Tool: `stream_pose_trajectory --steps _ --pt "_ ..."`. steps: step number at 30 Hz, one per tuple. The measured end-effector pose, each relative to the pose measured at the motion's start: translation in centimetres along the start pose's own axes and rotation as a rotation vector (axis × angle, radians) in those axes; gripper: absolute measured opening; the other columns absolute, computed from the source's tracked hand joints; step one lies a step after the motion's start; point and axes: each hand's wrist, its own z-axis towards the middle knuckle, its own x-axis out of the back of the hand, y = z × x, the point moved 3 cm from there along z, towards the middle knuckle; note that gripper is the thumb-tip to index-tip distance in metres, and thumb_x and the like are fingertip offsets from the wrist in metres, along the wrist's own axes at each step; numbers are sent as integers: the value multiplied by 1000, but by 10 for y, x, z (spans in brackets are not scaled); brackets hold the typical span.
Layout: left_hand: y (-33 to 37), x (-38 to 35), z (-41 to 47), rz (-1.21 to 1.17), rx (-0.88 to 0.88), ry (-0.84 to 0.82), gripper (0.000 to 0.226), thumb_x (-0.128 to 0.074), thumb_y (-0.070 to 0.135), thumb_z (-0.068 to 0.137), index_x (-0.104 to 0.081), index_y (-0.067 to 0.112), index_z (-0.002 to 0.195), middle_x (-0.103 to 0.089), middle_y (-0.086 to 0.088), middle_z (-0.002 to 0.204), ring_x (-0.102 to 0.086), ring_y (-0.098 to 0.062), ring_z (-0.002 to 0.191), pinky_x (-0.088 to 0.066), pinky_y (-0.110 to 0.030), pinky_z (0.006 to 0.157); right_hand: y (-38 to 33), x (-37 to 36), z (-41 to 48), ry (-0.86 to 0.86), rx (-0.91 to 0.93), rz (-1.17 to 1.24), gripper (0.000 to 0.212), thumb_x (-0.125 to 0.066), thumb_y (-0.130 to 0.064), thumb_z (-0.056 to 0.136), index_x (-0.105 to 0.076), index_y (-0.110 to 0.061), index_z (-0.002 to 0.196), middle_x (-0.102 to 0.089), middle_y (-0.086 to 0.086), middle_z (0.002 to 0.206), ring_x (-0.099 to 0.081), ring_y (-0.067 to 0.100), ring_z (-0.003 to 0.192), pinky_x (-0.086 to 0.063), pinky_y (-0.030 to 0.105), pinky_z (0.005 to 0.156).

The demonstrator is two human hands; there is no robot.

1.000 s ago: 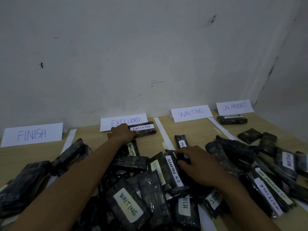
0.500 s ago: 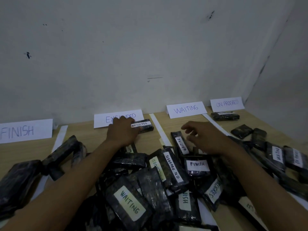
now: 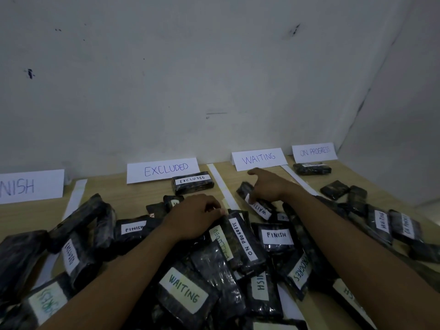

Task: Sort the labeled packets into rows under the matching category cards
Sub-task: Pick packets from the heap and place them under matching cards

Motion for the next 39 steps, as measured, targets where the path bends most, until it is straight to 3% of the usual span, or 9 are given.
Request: stream_pose_trajectory --steps 3,6,9,14,22,27,30,33,39 --pt "-1 2 -1 -56 13 12 24 -54 48 92 -67 31 102 -64 13 106 -57 -5 96 -49 -34 88 2 11 -1 97 23 347 45 -70 -1 76 -54 -16 115 -65 11 101 -65 25 79 -52 30 59" --pt "-2 1 0 -65 21 6 23 -54 48 92 -67 32 101 -64 14 105 -57 -4 96 -50 -35 88 5 24 -3 169 13 641 26 -65 4 79 -54 -9 99 -67 18 91 -67 31 71 -58 41 65" --pt "-2 1 -1 -80 26 6 22 -54 48 91 -67 33 100 -64 15 103 -58 -3 94 -50 -36 88 9 30 0 199 16 735 20 -65 2 80 -52 -9 90 -69 21 90 -67 32 69 -57 43 71" --pt "-2 1 -2 -106 37 5 21 -56 47 91 -67 33 102 -65 15 101 -60 -3 92 -51 -36 86 14 30 11 202 -13 771 33 -66 5 82 -51 -15 104 -71 19 87 -70 32 64 -58 42 68" --pt "-4 3 -2 -85 48 -3 23 -54 49 91 -66 35 106 -64 17 102 -58 -2 92 -51 -34 85 4 22 51 142 -128 390 18 -63 -18 89 -54 -9 102 -59 10 88 -55 20 66 -48 29 58" --pt "-4 2 -2 -91 51 -1 23 -55 49 91 -65 35 107 -64 17 99 -58 0 90 -51 -31 83 6 26 60 211 -209 118 20 -63 -22 88 -55 -5 92 -55 14 87 -51 25 72 -44 31 58" --pt "-3 3 -1 -83 46 -15 23 -54 48 92 -65 34 108 -63 17 99 -58 -1 89 -51 -31 82 5 23 60 218 -185 -46 25 -61 -26 90 -49 -5 85 -52 12 76 -48 21 63 -40 27 52" --pt "-4 2 -1 -91 46 -13 22 -54 47 92 -66 34 106 -63 17 98 -59 -2 87 -52 -33 82 8 18 61 212 -158 -214 32 -60 -34 90 -48 -8 76 -56 13 85 -47 18 62 -37 27 50" --pt "-5 1 0 -90 39 -8 21 -55 47 91 -66 36 104 -64 17 98 -60 -3 87 -52 -34 81 4 16 49 294 -11 -352 46 -59 -46 88 -52 -13 118 -59 8 121 -55 26 106 -44 33 80"
